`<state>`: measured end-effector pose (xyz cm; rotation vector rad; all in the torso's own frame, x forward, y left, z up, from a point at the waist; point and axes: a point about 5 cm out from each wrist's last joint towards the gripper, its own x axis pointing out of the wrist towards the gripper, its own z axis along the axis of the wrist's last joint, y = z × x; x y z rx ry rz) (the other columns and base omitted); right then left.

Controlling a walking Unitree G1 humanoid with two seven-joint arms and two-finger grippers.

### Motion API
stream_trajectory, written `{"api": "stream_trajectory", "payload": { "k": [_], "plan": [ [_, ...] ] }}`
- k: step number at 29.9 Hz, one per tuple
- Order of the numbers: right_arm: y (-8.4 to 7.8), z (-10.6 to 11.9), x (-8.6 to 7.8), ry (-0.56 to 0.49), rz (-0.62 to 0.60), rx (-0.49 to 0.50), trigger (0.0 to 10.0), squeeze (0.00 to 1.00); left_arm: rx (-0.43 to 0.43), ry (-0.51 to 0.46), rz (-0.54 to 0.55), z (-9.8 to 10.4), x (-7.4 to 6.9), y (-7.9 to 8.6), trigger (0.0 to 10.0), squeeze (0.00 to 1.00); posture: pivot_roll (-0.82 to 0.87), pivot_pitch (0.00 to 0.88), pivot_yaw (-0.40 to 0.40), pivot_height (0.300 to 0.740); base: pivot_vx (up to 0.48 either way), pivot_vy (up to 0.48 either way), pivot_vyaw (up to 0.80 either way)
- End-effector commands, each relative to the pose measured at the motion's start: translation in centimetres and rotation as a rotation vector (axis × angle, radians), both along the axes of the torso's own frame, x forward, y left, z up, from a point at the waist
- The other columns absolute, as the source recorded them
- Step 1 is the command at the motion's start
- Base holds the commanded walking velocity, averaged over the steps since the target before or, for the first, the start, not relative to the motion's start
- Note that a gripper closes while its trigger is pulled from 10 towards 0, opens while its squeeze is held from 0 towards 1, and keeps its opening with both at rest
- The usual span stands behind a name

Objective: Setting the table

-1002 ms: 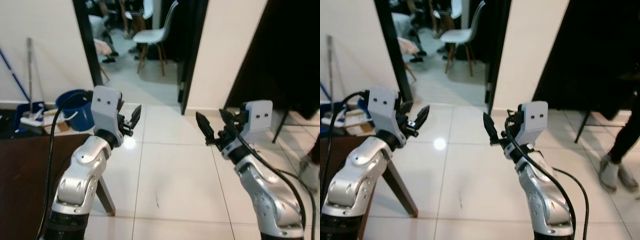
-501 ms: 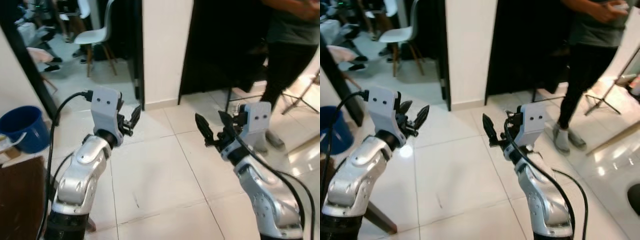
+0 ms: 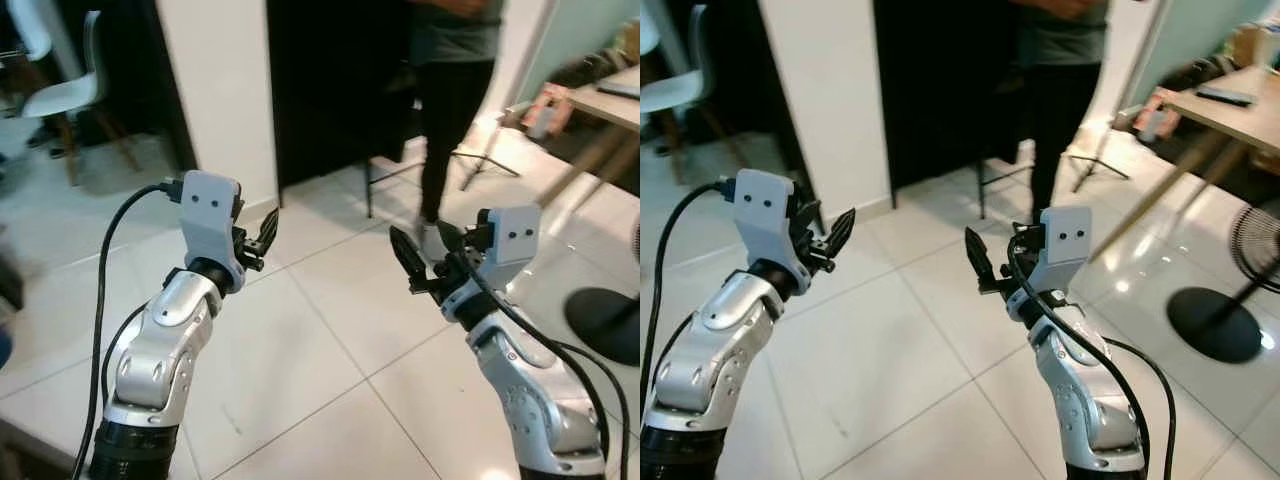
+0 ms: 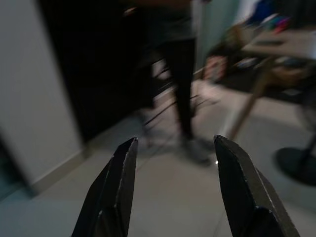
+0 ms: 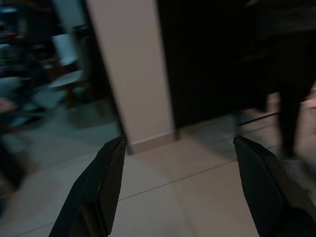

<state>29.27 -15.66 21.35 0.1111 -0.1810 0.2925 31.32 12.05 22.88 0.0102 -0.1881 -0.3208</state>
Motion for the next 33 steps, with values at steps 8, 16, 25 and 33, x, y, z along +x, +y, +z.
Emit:
{"api": "stream_trajectory", "payload": {
  "k": [8, 16, 25, 33],
  "plan": [
    [0.29, -0.07, -0.09, 0.002, 0.007, 0.008, 10.0, 0.0, 0.004, 0.018, 0.012, -0.42, 0.02, 0.29, 10.0, 0.0, -0.08, 0.011, 0.096, 0.74, 0.0, 0.0, -0.8],
    [0.3, -0.07, -0.05, 0.002, 0.007, 0.007, 10.0, 0.0, 0.003, 0.018, 0.015, -0.41, 0.04, 0.37, 10.0, 0.0, -0.08, 0.011, 0.096, 0.74, 0.0, 0.0, -0.8],
    [0.34, -0.14, -0.07, 0.004, 0.005, 0.01, 10.0, 0.0, 0.004, 0.019, 0.014, -0.43, 0.06, 0.39, 10.0, 0.0, -0.08, 0.009, 0.098, 0.74, 0.0, 0.0, -0.8],
    [0.31, -0.12, -0.06, 0.003, 0.004, 0.01, 10.0, 0.0, 0.004, 0.019, 0.014, -0.39, 0.08, 0.37, 10.0, 0.0, -0.08, 0.01, 0.098, 0.74, 0.0, 0.0, -0.8]
  ]
}}
